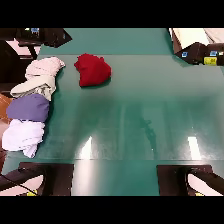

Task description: Fold the shirts.

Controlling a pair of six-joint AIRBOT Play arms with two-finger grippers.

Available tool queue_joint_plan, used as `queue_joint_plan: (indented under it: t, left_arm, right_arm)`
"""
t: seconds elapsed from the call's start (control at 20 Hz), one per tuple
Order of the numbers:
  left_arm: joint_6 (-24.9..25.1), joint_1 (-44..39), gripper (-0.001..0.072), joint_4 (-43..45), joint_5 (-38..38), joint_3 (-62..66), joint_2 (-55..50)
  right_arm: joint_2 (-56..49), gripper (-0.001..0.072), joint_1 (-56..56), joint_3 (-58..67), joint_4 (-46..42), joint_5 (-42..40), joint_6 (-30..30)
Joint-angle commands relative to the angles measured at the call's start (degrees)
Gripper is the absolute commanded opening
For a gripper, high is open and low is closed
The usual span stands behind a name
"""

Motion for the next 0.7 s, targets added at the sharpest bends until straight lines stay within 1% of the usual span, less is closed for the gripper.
queue_joint_plan:
  t: [0.0,0.55,0.65]
  left_arm:
    - [0.00,0.00,0.0026,0.00,0.00,0.02,0.00]
    - [0.00,0.00,0.0026,0.00,0.11,0.02,0.00]
    - [0.00,0.00,0.0027,-0.07,2.62,0.02,0.00]
  right_arm:
    - [-0.04,0.0017,0.00,0.04,0.00,0.02,0.02]
    - [-0.04,0.0017,0.00,0.04,0.02,0.02,0.02]
    - [-0.02,0.0017,0.02,0.04,0.02,0.02,0.02]
